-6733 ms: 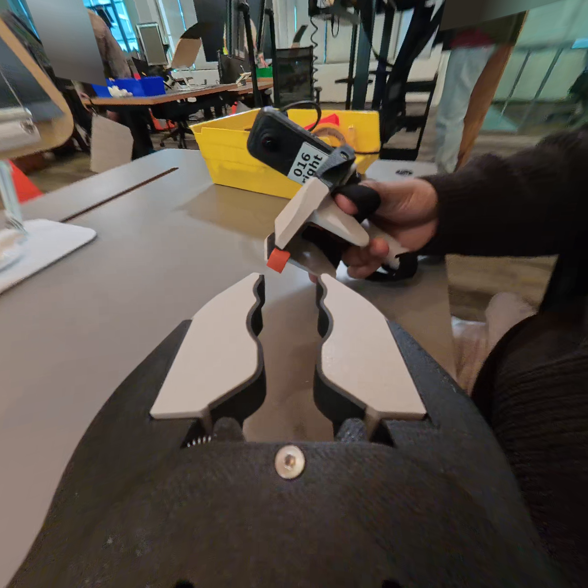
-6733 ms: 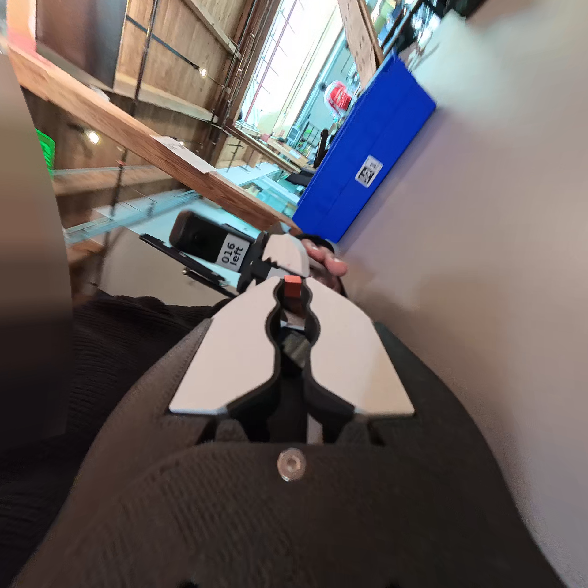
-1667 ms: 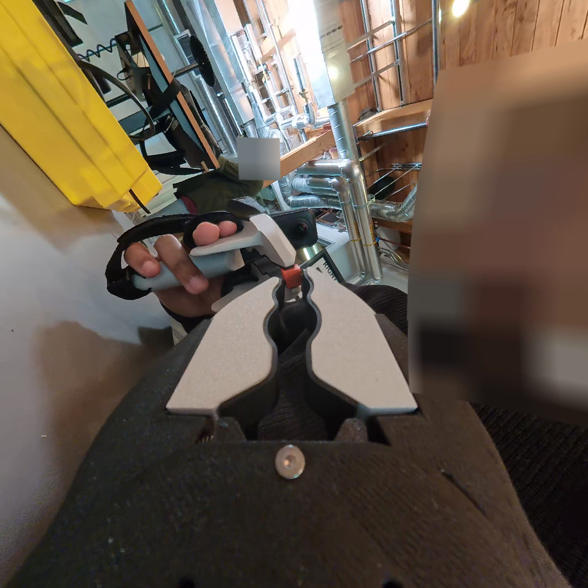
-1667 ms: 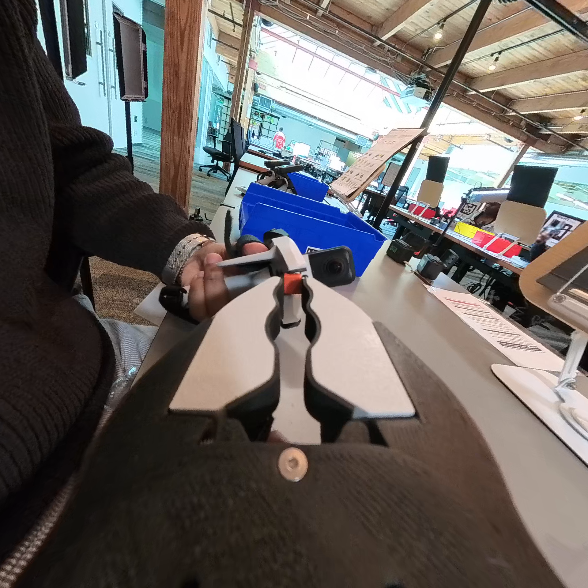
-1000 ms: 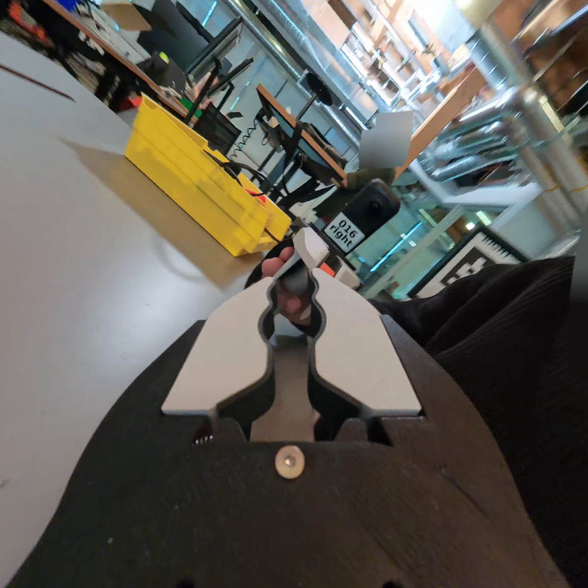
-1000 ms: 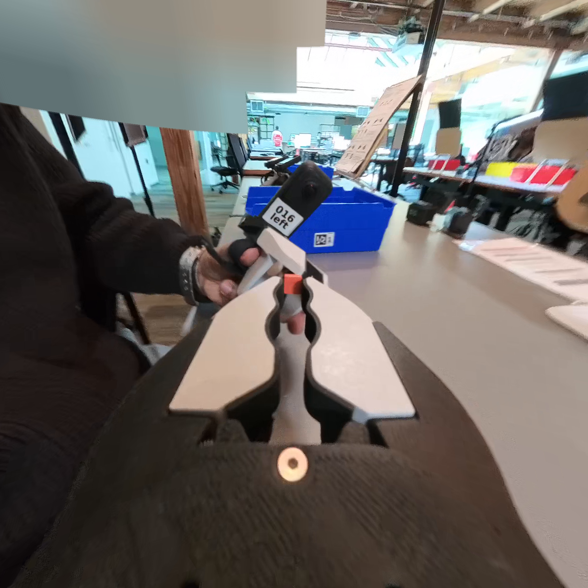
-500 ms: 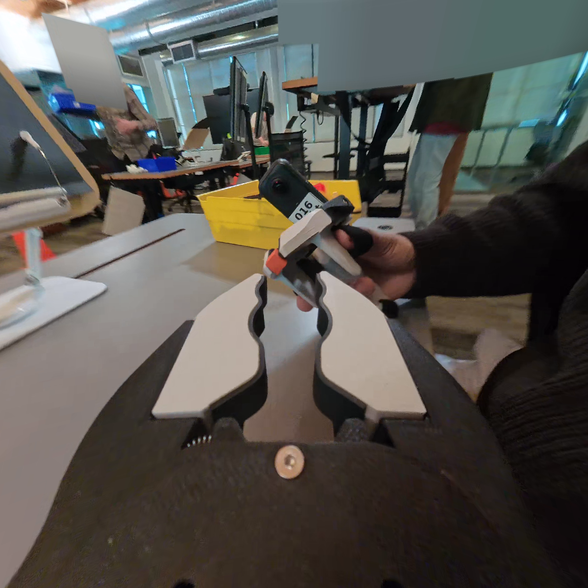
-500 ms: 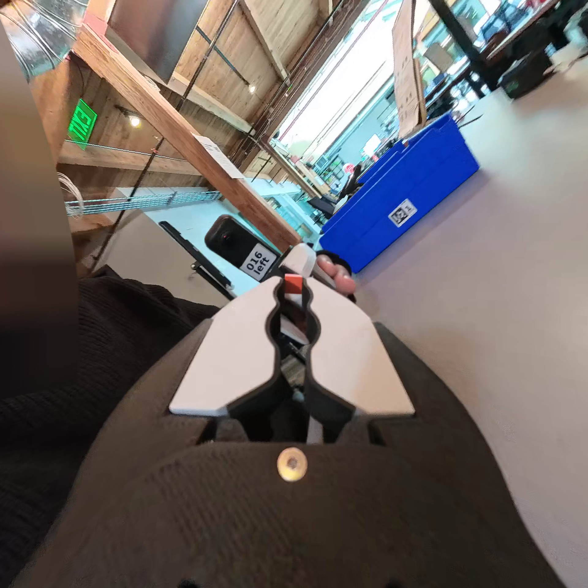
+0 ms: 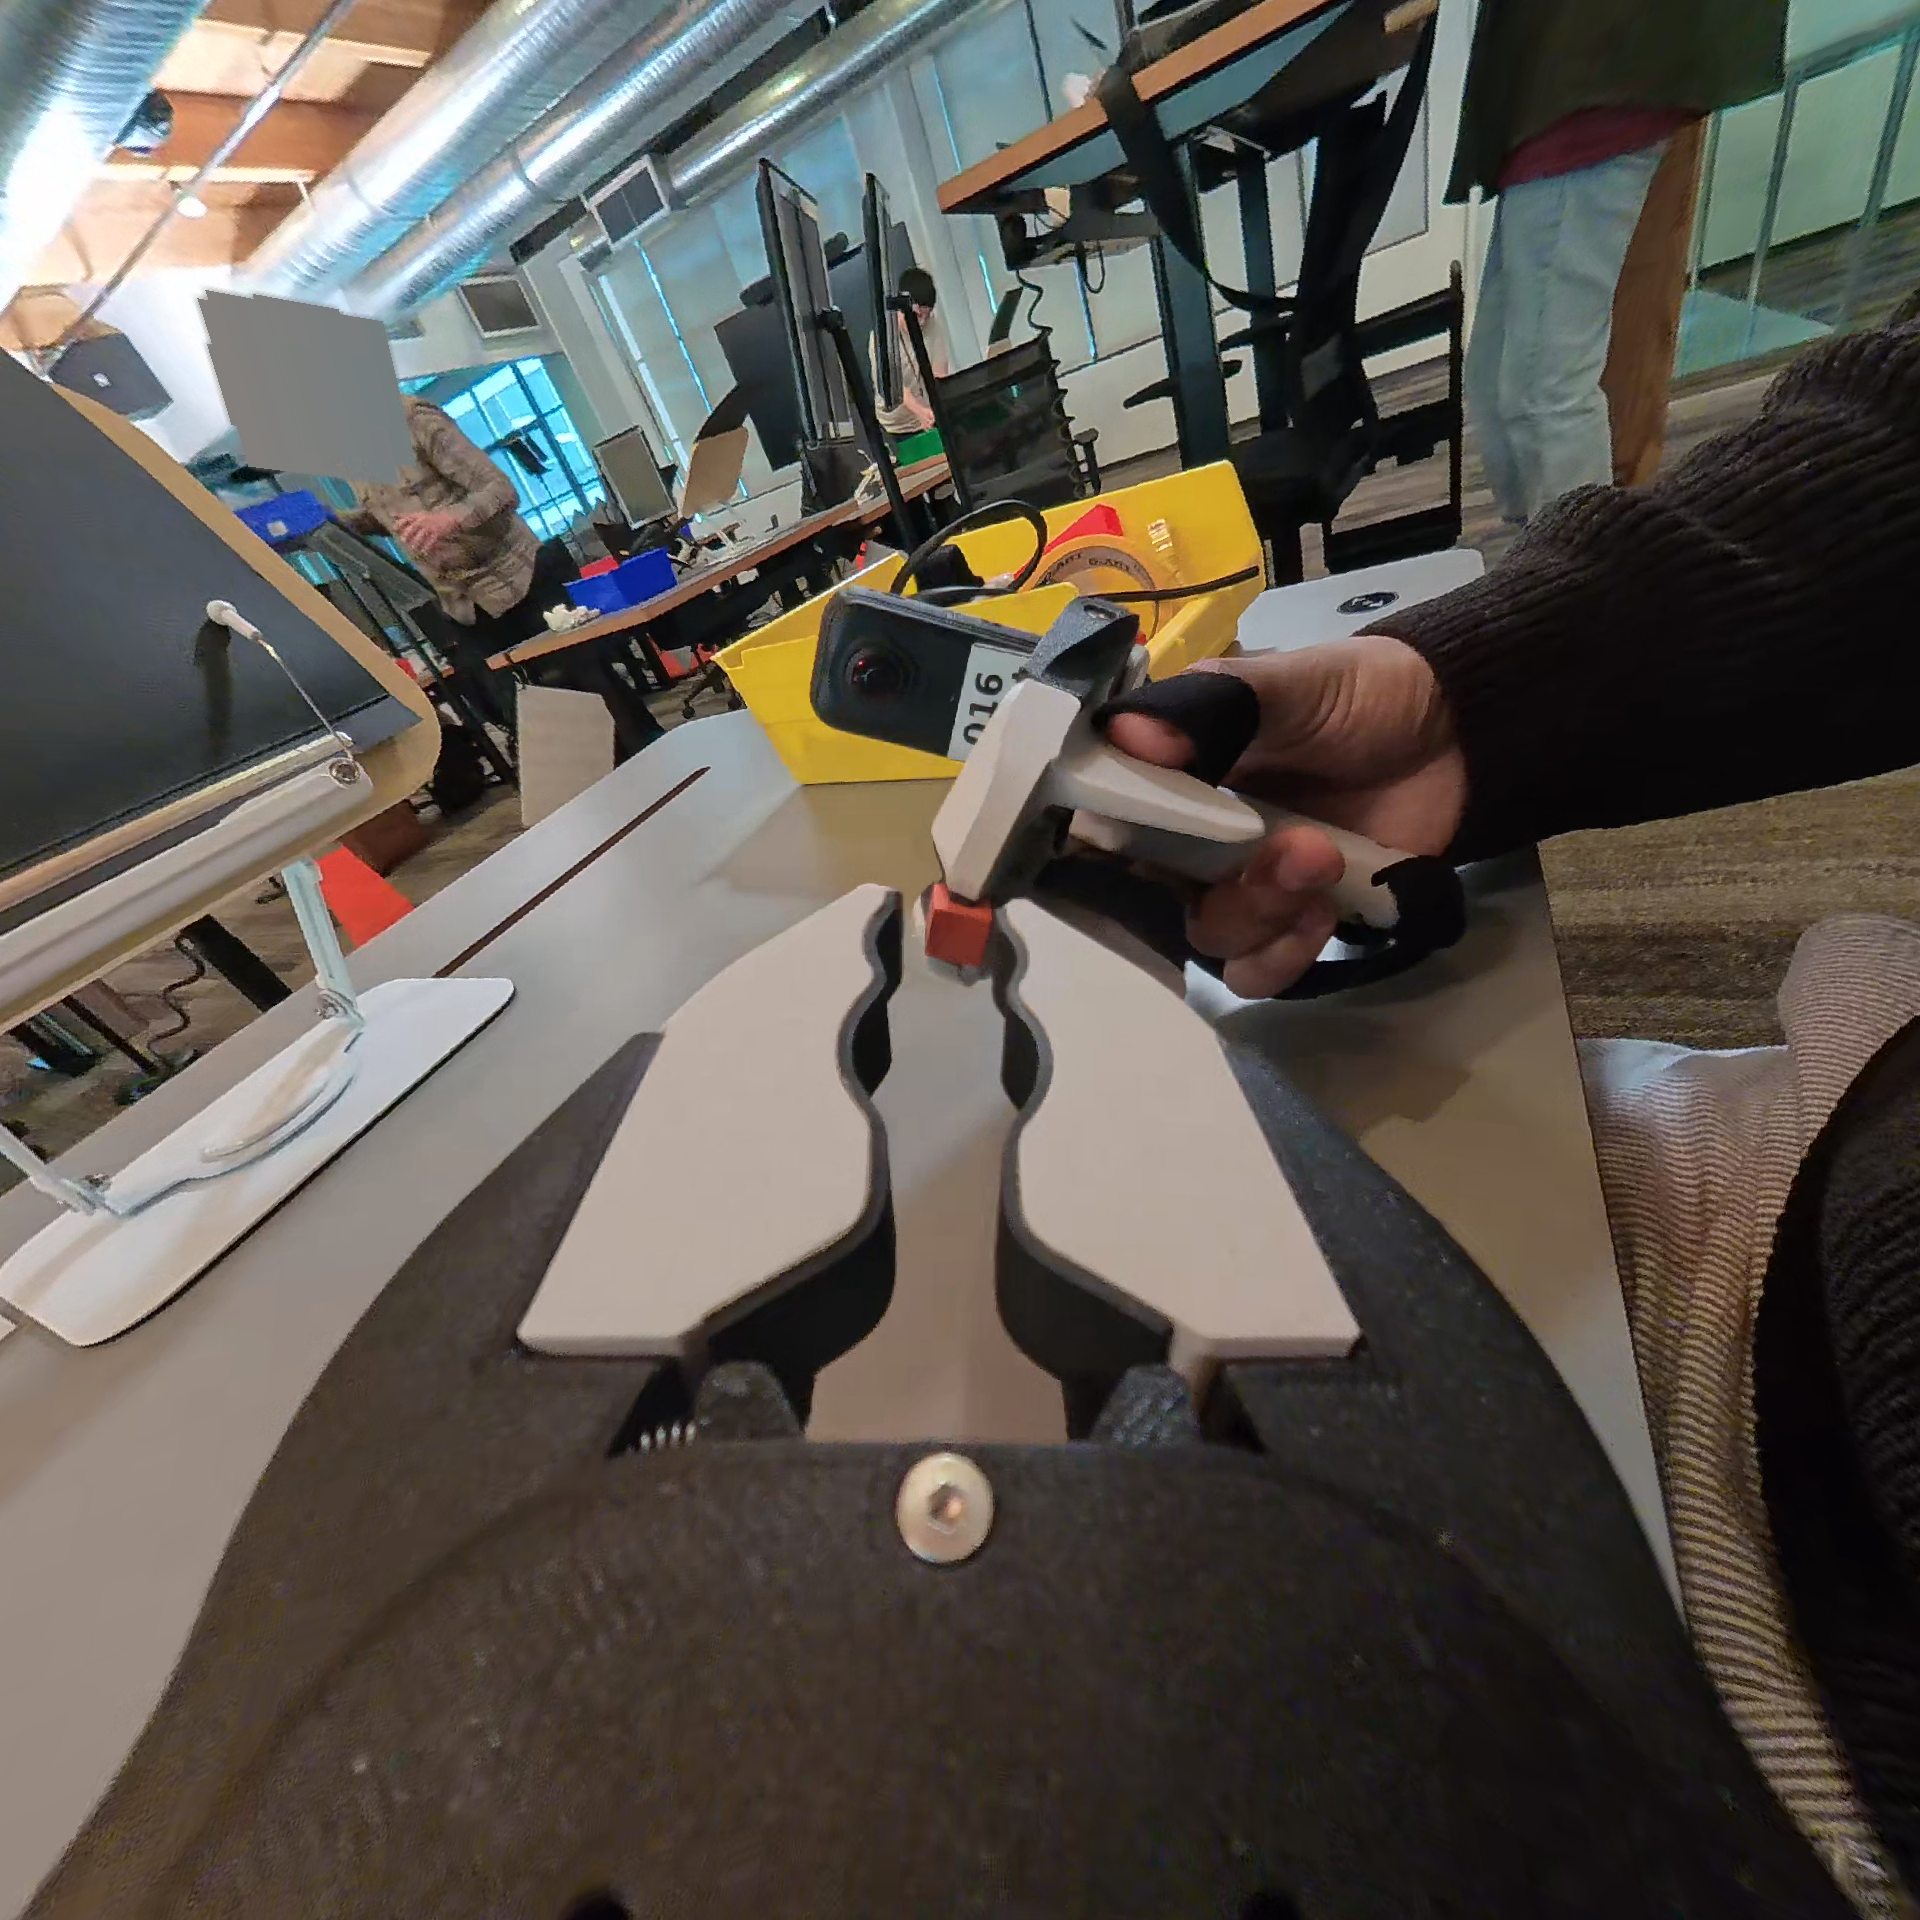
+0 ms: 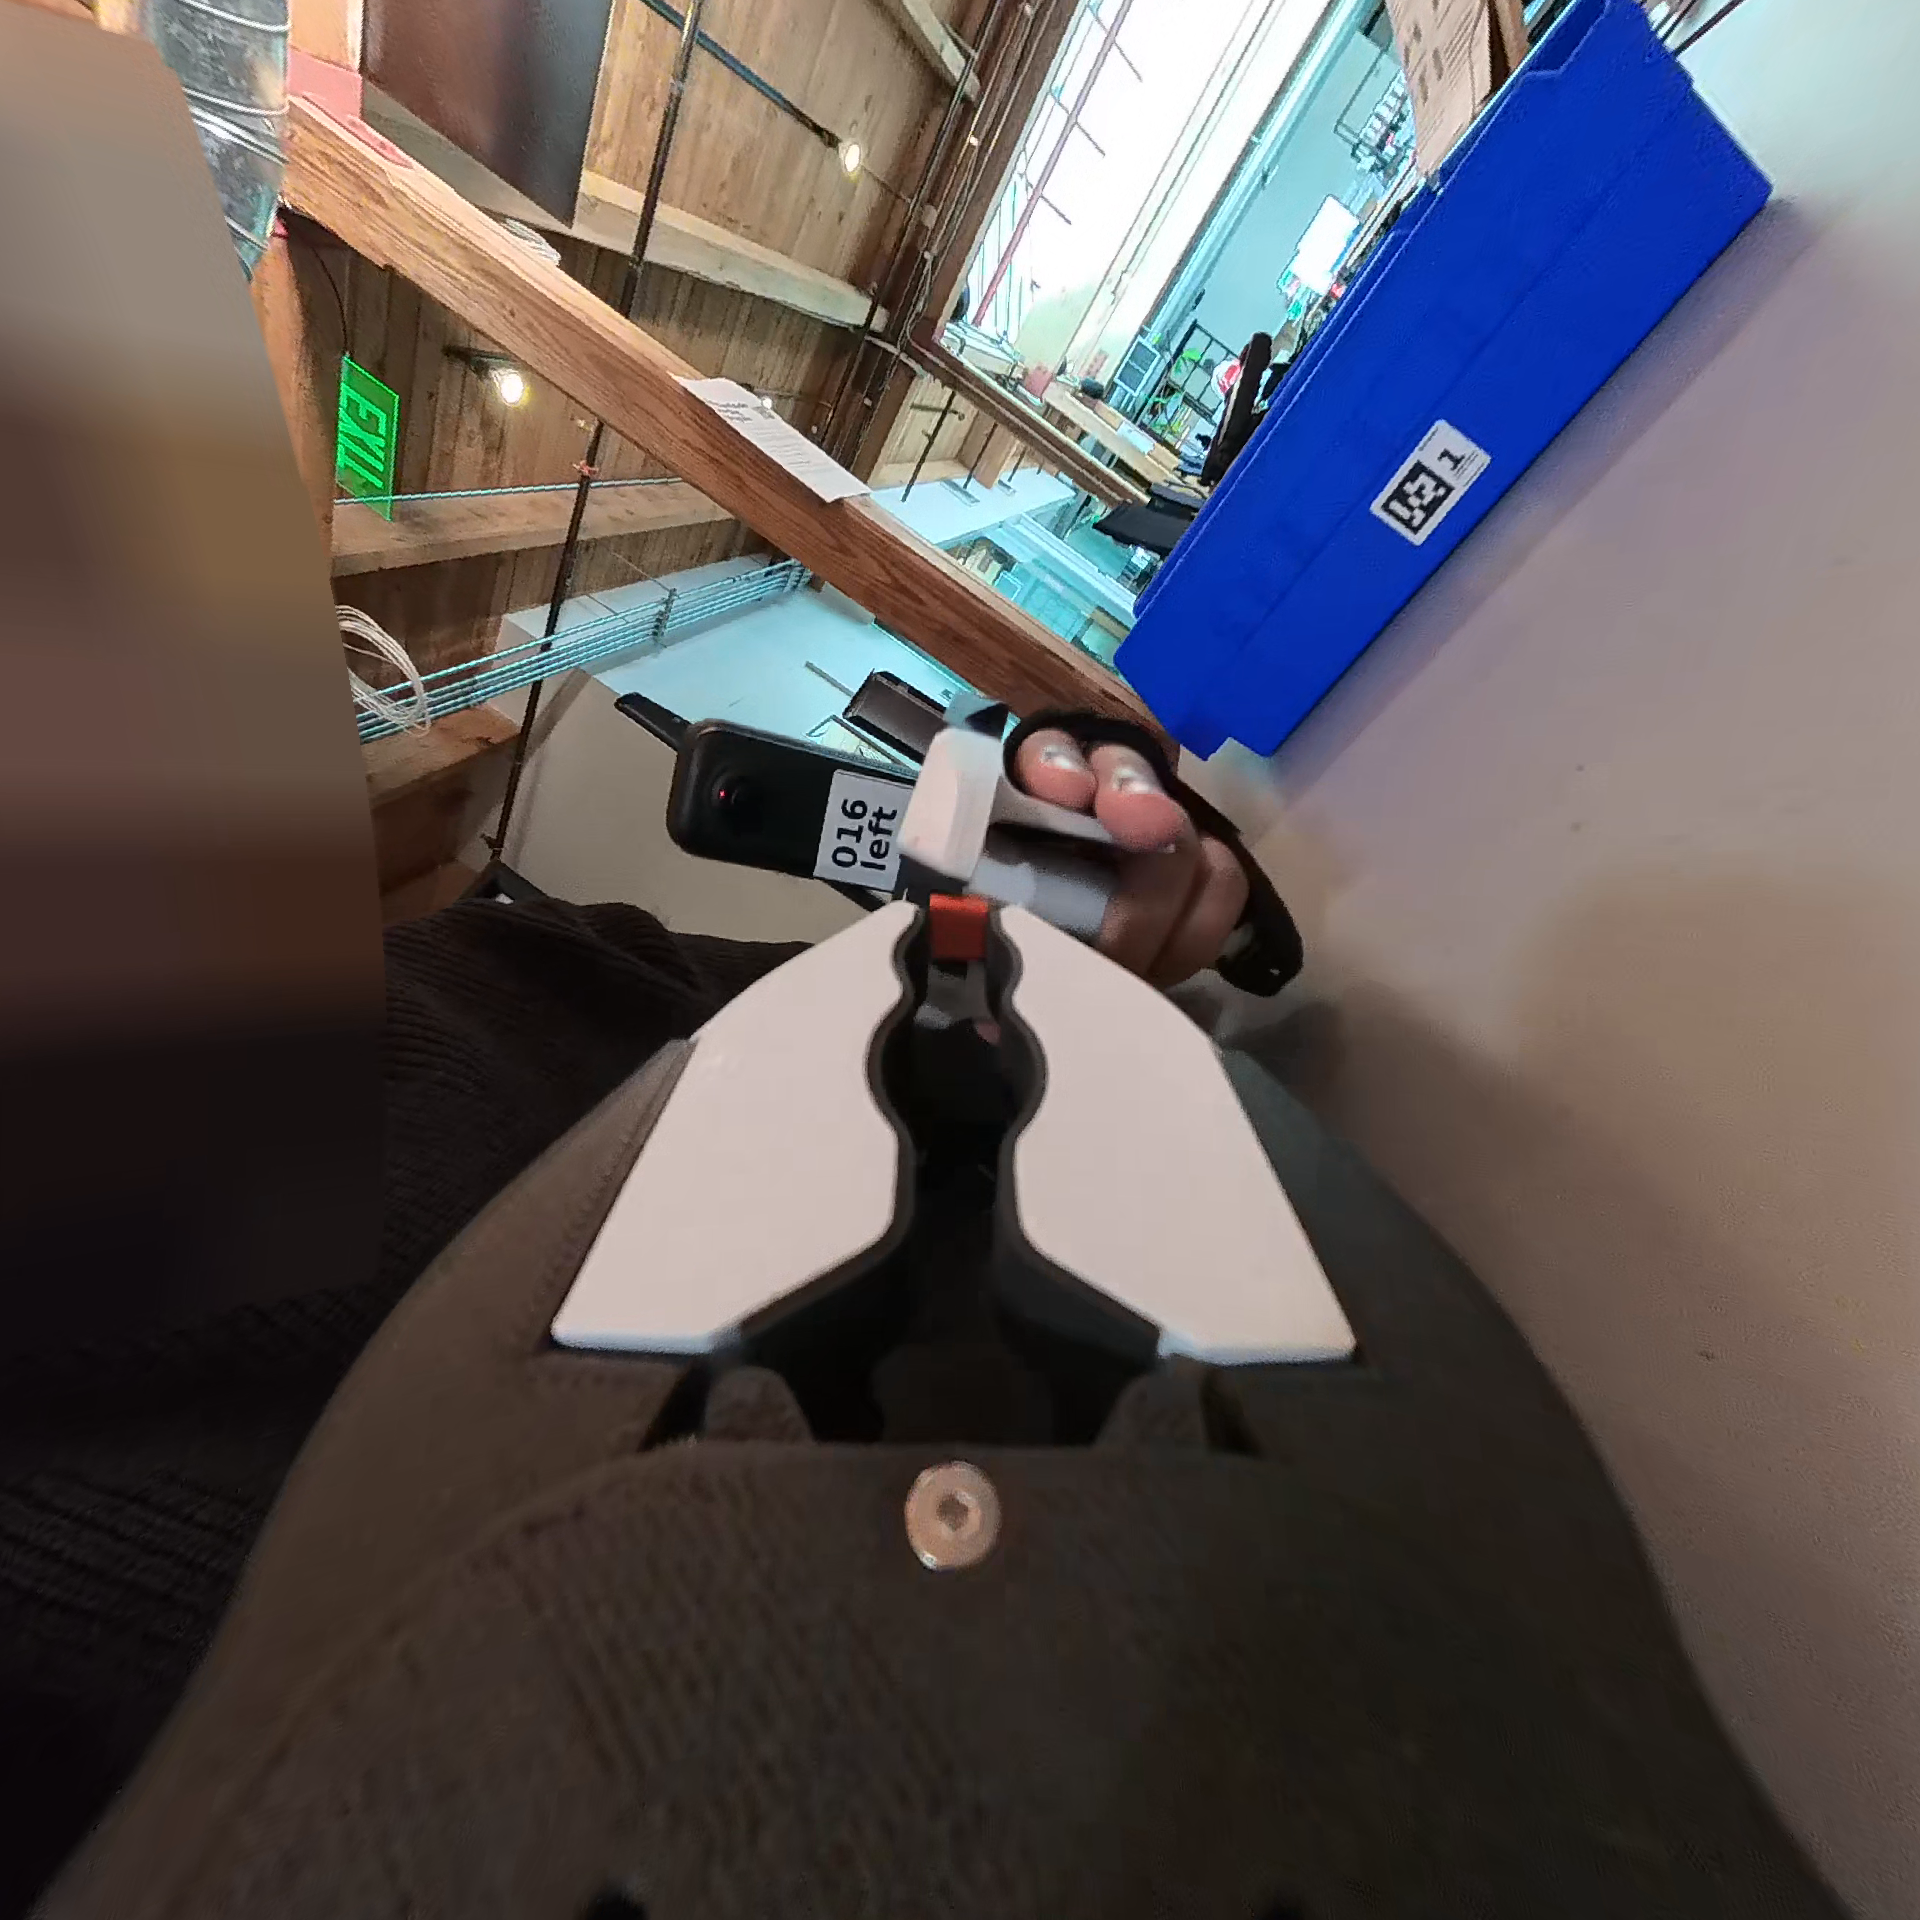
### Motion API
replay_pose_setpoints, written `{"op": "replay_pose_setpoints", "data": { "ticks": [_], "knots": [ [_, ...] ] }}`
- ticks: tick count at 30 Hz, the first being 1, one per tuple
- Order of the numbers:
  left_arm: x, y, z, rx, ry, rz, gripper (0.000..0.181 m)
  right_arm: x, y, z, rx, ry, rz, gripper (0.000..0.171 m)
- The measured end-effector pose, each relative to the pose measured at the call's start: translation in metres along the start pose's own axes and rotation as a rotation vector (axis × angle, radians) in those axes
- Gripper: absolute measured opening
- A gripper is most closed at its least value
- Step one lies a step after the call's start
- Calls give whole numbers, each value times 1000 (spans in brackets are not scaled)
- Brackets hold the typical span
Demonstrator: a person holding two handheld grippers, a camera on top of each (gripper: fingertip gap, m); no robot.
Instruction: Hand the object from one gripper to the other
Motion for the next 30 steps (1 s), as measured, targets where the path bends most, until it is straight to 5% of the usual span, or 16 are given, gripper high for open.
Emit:
{"op": "replay_pose_setpoints", "data": {
  "ticks": [5,9,17,23,30],
  "knots": [
    [0,-2,0,-11,16,0,11,-1,2,2,-35,-33,8,12],
    [2,-3,-3,33,14,20,11,-1,0,4,-13,-23,56,30],
    [3,1,-17,225,-12,-10,10,9,-11,-7,265,124,123,31],
    [-4,9,-13,-45,-177,-300,10,9,-8,-8,421,449,8,24],
    [-18,8,11,-343,-202,-472,10,-1,2,-10,504,557,-116,19]
  ]
}}
Point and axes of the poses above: each gripper's, where its closed fingertips meet, x back along the fingers, y out of its underside, z = x × y across the jaws, the point moved 10 cm from there along x, back along the fingers, and after that the axes turned 3 degrees about y, right-handed, at the moved point
